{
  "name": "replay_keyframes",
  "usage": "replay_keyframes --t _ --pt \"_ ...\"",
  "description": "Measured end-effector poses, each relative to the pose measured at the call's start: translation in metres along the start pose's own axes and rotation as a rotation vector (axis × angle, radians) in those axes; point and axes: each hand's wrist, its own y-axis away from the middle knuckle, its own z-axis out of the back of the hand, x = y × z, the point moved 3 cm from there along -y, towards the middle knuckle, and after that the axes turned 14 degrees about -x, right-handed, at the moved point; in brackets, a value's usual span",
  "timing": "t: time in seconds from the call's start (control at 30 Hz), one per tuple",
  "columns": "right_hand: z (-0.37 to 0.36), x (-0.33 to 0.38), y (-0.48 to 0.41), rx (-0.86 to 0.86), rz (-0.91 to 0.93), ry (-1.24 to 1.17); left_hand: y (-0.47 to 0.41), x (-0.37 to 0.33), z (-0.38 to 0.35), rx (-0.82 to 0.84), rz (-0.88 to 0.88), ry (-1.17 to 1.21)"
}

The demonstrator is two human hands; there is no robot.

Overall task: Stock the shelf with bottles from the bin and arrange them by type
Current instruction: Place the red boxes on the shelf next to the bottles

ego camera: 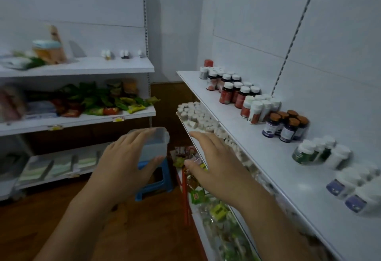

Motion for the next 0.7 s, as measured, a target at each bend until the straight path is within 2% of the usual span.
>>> replay_keyframes --t 0.4,0.7 --pt "-0.192 0.120 -0.117 0.190 0.092 -0.052 -0.031 0.240 0.017 -0.014 0.192 -0.060" --pt "-0.343 0.144 -0.199 0.366 0.163 -0.188 -0.042 0.367 -0.013 -0.004 0.383 -0.113"
